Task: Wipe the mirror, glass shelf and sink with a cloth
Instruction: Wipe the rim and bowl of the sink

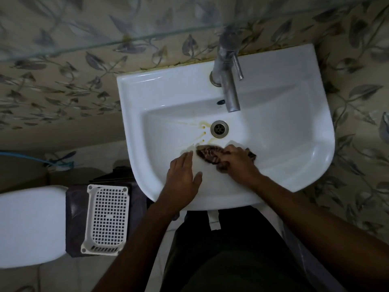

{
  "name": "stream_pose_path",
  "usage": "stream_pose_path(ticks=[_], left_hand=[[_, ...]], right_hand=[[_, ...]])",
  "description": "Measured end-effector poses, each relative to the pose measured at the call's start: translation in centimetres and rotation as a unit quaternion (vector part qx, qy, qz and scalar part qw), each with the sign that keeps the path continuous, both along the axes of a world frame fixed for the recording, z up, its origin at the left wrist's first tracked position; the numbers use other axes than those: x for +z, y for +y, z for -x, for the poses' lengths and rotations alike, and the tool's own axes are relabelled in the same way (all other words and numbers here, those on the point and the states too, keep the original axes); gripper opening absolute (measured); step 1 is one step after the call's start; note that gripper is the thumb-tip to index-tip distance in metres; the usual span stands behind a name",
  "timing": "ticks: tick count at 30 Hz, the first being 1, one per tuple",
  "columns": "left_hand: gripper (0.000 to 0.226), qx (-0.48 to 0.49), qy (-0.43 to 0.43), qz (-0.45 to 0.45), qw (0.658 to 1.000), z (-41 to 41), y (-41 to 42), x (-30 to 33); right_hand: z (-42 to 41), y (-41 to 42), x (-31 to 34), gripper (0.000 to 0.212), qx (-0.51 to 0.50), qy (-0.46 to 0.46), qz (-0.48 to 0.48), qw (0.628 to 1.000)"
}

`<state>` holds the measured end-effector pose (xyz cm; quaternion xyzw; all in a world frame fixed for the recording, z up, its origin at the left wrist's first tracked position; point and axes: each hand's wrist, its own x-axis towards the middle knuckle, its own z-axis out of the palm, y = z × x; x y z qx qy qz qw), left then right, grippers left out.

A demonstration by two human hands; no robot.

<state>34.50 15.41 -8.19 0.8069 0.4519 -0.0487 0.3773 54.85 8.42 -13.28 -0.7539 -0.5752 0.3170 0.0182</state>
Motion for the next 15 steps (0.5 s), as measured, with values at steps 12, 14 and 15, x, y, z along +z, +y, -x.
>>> stream_pose_path(ticks=[12, 14, 15], left_hand=[[0.069, 0.056, -0.024, 0.011, 0.998, 0.4, 1.9, 1.7], [0.069, 0.054, -0.036, 0.007, 0.998, 0.5, 2.2, 1.6], [0.068, 0.055, -0.040, 0.004, 0.998, 0.5, 2.3, 1.6]], right_hand=[[7.7, 5.8, -0.2, 0.015, -0.176, 0.236, -0.069, 0.953], [5.8, 6.2, -0.9, 0.018, -0.244, 0.180, -0.079, 0.950], [5.2, 6.3, -1.3, 0.023, -0.281, 0.171, -0.075, 0.941]])
